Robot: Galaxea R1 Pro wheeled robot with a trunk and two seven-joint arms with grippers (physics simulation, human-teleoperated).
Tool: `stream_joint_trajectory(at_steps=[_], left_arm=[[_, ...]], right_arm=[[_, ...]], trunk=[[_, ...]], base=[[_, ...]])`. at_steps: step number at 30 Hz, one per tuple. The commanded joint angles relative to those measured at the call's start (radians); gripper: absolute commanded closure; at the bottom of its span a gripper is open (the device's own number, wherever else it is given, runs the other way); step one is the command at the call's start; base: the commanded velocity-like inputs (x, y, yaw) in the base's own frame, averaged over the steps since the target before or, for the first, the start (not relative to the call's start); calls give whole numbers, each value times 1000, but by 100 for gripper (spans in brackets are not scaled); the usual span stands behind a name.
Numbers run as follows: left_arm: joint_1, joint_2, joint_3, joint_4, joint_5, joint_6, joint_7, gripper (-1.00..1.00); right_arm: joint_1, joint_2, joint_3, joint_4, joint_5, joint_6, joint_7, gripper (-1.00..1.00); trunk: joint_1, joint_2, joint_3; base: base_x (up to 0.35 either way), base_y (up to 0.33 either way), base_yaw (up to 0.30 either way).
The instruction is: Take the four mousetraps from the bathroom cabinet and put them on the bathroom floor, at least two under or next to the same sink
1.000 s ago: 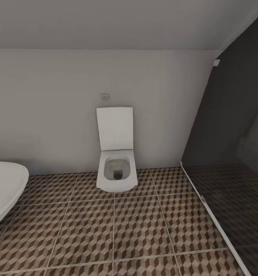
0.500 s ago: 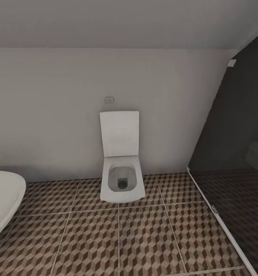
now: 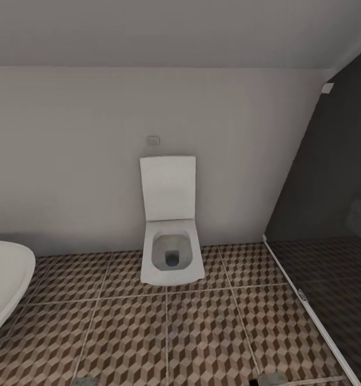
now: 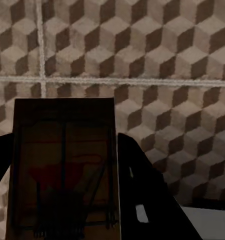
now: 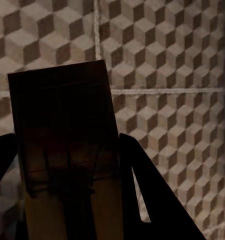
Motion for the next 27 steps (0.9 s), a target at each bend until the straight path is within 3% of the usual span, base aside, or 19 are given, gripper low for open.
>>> stream_joint_trajectory(at_steps=[1, 3, 4, 5, 9, 15, 18, 23, 27], left_arm=[[-2, -14, 25, 36, 5, 9, 7, 100], [-6, -35, 61, 103, 5, 55, 7, 100], [-23, -64, 81, 169, 5, 129, 8, 100], [-62, -108, 89, 218, 4, 216, 9, 100], [-181, -172, 95, 261, 1, 344, 10, 100], [-349, -183, 96, 269, 0, 467, 10, 100], [-393, -183, 97, 270, 0, 484, 11, 100], [-464, -153, 97, 271, 1, 488, 86, 100], [-504, -148, 97, 270, 2, 488, 128, 100]], right_arm=[[-32, 1, 0, -1, -5, 61, -42, 100], [-78, 1, 0, -7, -4, 147, -74, 100], [-129, 2, 0, -20, -4, 206, -91, 100], [-186, 2, 0, -35, -6, 242, -99, 100], [-314, 3, 0, -48, -8, 345, -106, 100], [-474, 4, 0, -52, -7, 425, -108, 100], [-555, 4, 0, -51, -7, 462, -107, 100], [-593, 4, 0, -64, -5, 515, -102, 100], [-596, 5, 6, -127, -2, 525, -90, 100]], trunk=[[0, 0, -1], [0, 0, -1], [0, 0, -1], [0, 0, -1], [0, 0, -1], [0, 0, -1], [0, 0, -1], [0, 0, -1], [0, 0, -1]], base=[[0, 0, 0], [0, 0, 0], [0, 0, 0], [0, 0, 0], [0, 0, 0], [0, 0, 0], [0, 0, 0], [0, 0, 0], [0, 0, 0]])
